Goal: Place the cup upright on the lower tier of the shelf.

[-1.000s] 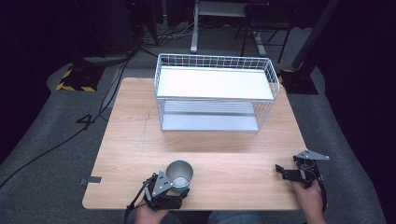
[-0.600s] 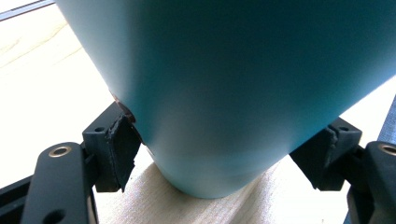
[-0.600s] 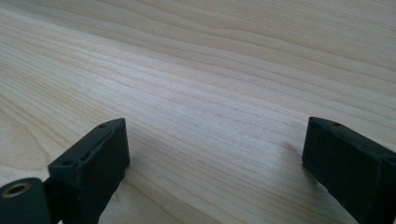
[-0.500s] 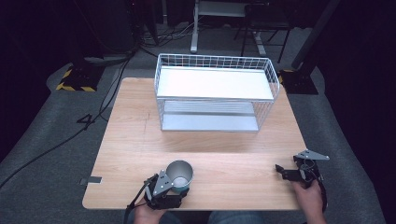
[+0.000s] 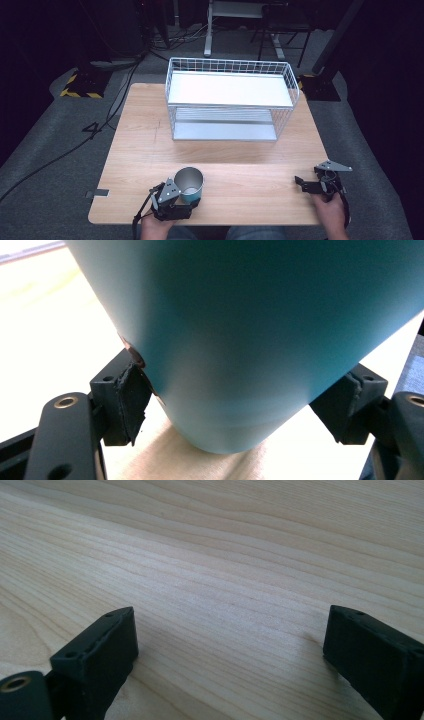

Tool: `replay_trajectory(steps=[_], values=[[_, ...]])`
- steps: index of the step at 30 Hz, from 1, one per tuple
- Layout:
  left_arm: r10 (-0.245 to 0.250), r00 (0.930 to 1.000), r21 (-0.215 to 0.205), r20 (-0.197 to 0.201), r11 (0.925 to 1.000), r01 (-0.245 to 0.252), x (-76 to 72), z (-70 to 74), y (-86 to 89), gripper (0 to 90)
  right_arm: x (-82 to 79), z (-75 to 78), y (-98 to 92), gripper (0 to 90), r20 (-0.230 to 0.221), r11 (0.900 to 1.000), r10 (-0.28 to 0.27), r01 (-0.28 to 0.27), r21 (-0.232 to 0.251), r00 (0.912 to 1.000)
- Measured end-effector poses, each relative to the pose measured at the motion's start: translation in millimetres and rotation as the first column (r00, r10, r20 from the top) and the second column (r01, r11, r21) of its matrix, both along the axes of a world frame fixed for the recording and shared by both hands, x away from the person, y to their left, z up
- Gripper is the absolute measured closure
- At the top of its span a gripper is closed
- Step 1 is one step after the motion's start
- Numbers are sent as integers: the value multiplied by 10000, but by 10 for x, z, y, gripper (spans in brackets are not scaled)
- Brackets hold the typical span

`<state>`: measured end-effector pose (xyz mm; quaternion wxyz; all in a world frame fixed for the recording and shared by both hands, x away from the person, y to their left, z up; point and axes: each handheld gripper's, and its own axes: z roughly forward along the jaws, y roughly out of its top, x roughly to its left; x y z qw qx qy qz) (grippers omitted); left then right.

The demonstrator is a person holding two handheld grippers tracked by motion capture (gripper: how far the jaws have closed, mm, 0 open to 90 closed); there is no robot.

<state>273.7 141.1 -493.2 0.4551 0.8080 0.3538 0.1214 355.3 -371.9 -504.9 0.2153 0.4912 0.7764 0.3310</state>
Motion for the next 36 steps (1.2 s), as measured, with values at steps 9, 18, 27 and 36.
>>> replay_trajectory(steps=[9,18,27,36], values=[[80,9997,221,237,9997,-85,79,172,-9,248,-1,0,1,80,8,10000,3,-3,-2,10000],[84,9998,61,174,9999,-85,248,317,-58,248,-1,0,1,79,7,10000,-4,4,-2,10000],[-18,9995,75,303,10000,16,451,444,-169,248,-2,0,1,79,4,10000,-11,11,-2,10000],[126,9994,-33,324,9999,-125,721,561,-244,248,-1,0,14,80,-8,10000,-92,92,7,10000]])
